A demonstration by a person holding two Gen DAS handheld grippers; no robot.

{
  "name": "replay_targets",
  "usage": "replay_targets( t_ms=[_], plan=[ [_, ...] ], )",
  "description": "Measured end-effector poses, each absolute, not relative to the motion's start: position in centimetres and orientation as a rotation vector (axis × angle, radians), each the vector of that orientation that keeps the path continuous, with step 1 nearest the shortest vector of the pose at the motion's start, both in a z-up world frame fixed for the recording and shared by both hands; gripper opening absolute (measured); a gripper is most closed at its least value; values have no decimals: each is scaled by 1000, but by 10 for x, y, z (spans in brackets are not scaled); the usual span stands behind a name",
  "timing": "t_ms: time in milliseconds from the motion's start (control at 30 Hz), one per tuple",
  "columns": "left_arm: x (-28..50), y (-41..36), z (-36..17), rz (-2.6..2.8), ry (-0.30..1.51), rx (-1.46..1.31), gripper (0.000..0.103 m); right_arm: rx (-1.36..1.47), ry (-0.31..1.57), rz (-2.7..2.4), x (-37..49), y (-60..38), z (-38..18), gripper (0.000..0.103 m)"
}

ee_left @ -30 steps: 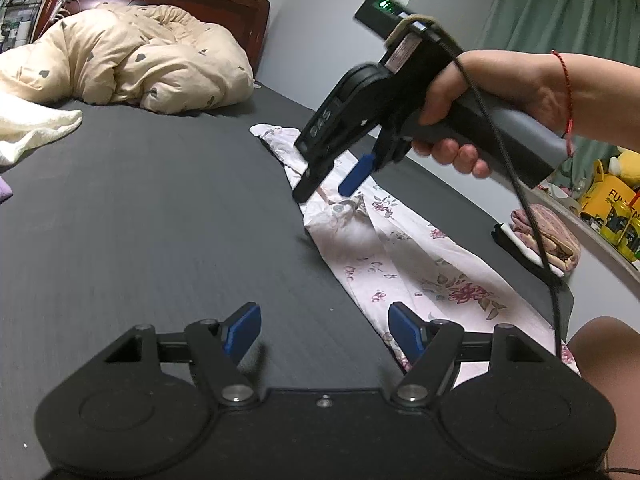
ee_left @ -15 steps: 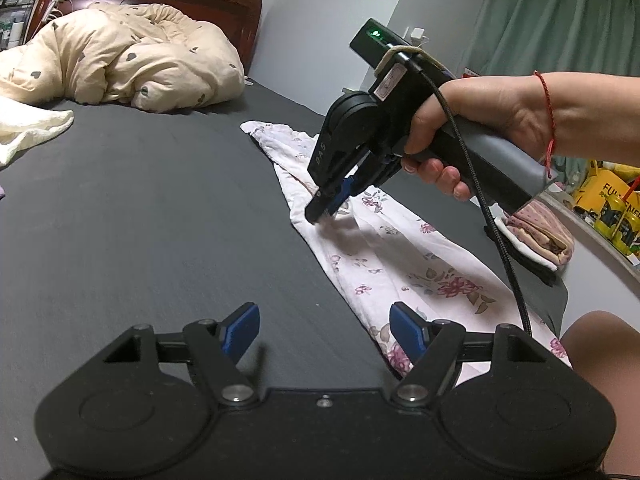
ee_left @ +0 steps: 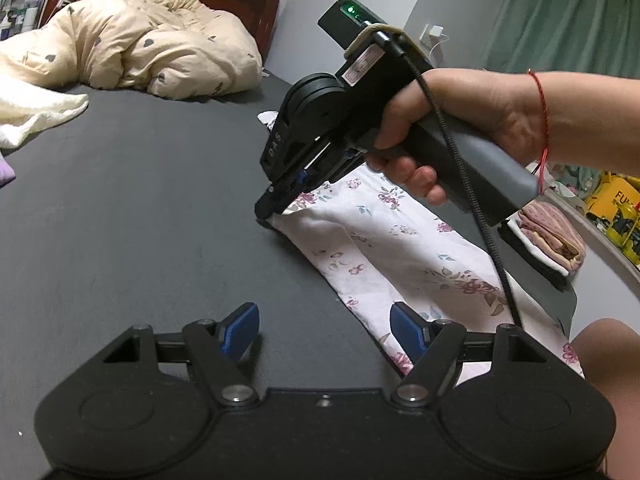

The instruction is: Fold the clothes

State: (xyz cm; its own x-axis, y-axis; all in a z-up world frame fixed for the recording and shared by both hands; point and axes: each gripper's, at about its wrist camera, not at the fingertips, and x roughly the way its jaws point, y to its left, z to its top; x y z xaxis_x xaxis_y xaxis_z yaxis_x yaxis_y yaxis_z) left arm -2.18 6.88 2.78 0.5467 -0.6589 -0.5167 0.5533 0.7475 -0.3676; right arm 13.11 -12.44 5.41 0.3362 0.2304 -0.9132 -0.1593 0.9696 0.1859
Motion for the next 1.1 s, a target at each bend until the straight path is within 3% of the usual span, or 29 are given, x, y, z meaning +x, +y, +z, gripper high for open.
replay_targets(
  t_ms=[167, 300, 633, 667, 733, 767, 1100],
  plan=[
    [-24, 68, 26, -725, 692, -162, 72, 114, 1173, 307, 140, -123, 79, 5],
    [-25, 68, 27, -728, 691, -161, 72, -24, 1172, 295, 133, -121, 97, 7],
    [-27, 67, 28, -731, 686, -147, 73, -9, 1287, 276, 100, -147, 70, 9],
    [-28, 66, 28, -731, 686, -146, 73, 4, 1290, 273, 99, -149, 69, 12],
    [-29, 66, 29, -733, 684, -142, 73, 35, 1289, 273, 96, -154, 70, 43],
    [-30, 65, 29, -736, 682, -138, 73, 53, 1283, 271, 95, -157, 72, 65],
    [-33, 58, 29, -747, 682, -112, 73, 83, 1245, 295, 69, -172, 84, 65]
  ],
)
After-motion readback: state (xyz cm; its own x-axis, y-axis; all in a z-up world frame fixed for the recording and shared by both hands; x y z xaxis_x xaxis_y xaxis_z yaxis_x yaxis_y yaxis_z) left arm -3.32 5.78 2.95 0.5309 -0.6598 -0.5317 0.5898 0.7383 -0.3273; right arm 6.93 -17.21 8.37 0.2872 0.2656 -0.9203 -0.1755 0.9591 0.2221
